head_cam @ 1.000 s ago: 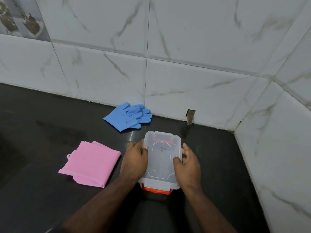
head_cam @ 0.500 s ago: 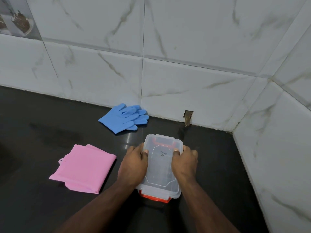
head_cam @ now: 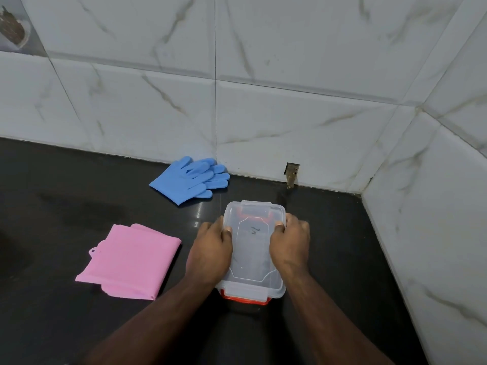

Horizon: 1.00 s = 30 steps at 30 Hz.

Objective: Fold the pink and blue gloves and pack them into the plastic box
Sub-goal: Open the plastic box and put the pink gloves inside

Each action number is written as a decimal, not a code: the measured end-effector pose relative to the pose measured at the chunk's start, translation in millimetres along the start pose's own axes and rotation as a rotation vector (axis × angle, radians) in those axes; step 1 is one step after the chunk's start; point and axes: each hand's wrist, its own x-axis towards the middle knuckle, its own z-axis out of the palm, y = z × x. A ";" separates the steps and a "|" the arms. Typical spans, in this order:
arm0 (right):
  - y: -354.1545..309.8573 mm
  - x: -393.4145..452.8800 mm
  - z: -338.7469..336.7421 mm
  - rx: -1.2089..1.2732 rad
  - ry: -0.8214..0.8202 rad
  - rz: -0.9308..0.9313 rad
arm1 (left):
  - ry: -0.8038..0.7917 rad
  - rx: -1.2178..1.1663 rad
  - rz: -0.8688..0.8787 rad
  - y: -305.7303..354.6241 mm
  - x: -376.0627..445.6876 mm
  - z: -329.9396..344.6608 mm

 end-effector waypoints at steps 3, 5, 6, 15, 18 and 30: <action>-1.8 -0.9 -1.4 0.028 -0.008 0.008 | -0.014 -0.013 -0.014 0.7 -0.5 -0.2; -5.3 0.7 -2.0 0.030 -0.015 0.013 | -0.022 -0.032 -0.033 1.9 -0.6 -1.5; -7.4 1.5 -1.7 0.027 -0.020 0.022 | -0.027 -0.046 -0.050 2.4 -0.8 -2.3; -13.1 1.0 -22.0 0.104 -0.096 0.056 | -0.043 -0.141 -0.102 5.4 4.5 -10.3; -14.0 -1.0 -27.4 0.179 -0.121 0.084 | -0.017 -0.174 -0.092 5.1 7.1 -12.6; -22.1 -1.8 -70.7 0.686 -0.163 0.178 | 0.060 -0.450 -0.030 51.1 -1.3 -44.6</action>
